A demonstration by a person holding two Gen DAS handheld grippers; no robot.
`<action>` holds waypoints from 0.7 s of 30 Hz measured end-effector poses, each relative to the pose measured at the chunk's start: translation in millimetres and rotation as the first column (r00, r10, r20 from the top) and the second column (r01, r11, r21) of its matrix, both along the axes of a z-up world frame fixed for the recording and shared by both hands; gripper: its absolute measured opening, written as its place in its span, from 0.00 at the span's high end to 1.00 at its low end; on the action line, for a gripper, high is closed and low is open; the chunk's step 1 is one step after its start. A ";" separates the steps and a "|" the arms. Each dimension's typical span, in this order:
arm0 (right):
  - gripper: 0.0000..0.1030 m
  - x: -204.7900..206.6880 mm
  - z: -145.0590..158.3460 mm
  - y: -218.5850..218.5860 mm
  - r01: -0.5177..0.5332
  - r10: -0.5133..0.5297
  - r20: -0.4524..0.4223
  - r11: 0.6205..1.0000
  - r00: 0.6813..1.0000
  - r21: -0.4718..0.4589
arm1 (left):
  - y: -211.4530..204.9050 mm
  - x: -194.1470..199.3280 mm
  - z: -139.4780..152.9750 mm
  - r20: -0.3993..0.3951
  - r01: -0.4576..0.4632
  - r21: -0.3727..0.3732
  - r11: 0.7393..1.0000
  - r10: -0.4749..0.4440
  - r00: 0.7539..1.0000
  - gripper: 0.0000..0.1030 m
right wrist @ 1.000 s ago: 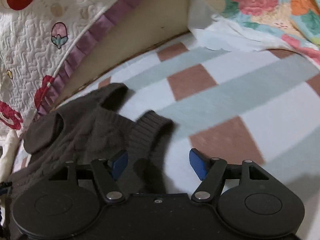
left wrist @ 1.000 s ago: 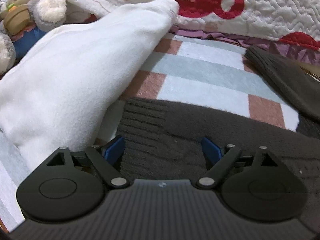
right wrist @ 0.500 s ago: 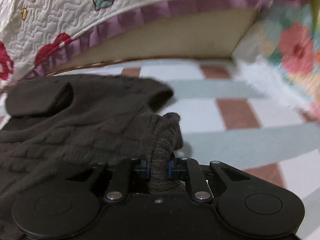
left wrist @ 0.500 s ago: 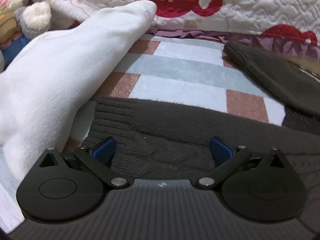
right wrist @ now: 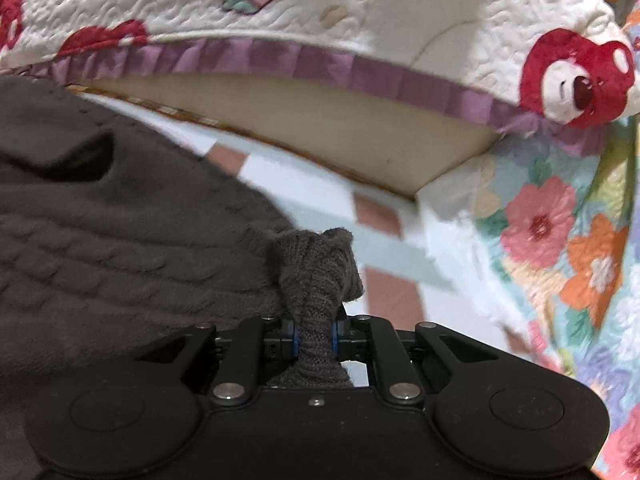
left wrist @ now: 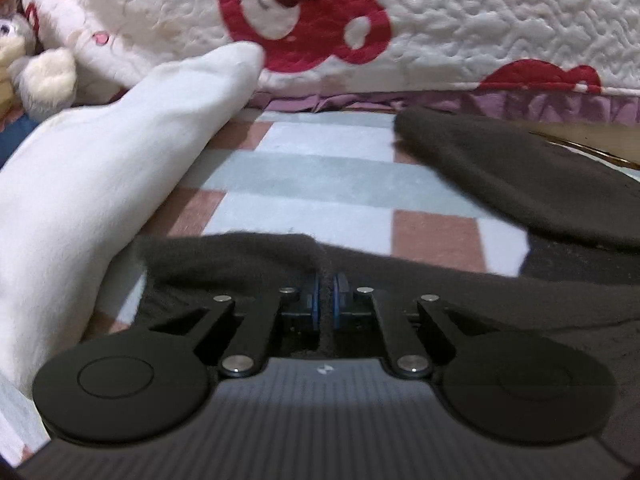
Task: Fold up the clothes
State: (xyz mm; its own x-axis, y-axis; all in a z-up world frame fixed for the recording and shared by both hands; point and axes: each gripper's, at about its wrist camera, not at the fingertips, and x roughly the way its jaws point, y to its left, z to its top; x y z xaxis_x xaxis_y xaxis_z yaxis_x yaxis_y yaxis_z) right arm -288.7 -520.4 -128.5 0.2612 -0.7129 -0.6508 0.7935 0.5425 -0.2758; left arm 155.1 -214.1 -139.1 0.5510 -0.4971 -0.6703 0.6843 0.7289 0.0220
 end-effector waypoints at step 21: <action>0.35 -78.7 14.2 -64.7 0.142 -0.196 0.184 0.952 0.963 0.270 | -55.6 -20.1 9.7 -0.045 -0.038 -0.051 0.998 0.035 0.998 0.48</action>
State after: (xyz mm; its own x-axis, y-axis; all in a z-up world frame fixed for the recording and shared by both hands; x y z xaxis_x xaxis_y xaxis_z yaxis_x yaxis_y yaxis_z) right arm -367.4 -585.1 -114.4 0.2985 -0.5782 -0.7593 0.9044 0.4255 0.0315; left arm 135.1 -269.7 -129.4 0.5399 -0.5121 -0.6680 0.6567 0.7527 -0.0463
